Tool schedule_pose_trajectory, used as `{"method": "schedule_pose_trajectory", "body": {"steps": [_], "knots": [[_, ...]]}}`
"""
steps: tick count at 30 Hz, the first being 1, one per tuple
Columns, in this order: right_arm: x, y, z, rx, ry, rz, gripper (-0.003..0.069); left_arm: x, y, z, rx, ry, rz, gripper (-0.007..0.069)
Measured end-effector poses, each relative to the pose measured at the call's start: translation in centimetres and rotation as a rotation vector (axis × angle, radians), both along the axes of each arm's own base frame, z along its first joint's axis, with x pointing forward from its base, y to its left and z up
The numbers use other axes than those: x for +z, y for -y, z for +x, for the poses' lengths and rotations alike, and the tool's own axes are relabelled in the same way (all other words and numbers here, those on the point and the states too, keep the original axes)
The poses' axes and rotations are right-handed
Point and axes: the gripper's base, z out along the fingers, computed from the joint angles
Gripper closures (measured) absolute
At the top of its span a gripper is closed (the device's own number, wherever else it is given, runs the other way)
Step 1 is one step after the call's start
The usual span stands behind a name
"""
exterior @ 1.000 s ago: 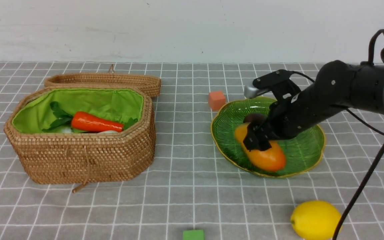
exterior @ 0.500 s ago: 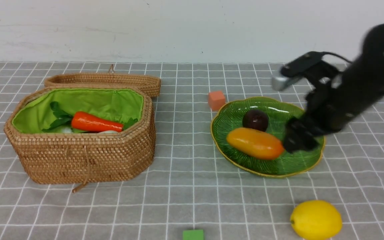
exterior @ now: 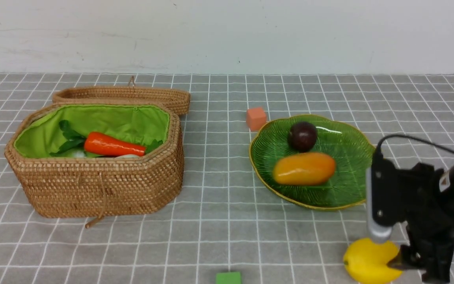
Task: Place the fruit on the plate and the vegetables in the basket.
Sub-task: Use the right arm to grab a lemon and put it into the right plate
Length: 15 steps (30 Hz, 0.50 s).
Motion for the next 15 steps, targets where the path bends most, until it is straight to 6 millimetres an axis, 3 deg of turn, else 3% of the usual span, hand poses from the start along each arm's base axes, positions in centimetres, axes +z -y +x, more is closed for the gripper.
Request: {"method": "schedule_pose_trajectory", "body": {"steps": [9, 15], "knots": [[-4.2, -0.6, 1.8, -0.001, -0.082, -0.019, 0.0064, 0.0, 0.0, 0.0, 0.0, 0.0, 0.001, 0.0473], [-4.5, -0.8, 2.1, -0.005, -0.115, -0.016, 0.0088, 0.0, 0.0, 0.0, 0.0, 0.0, 0.001, 0.0468]]}}
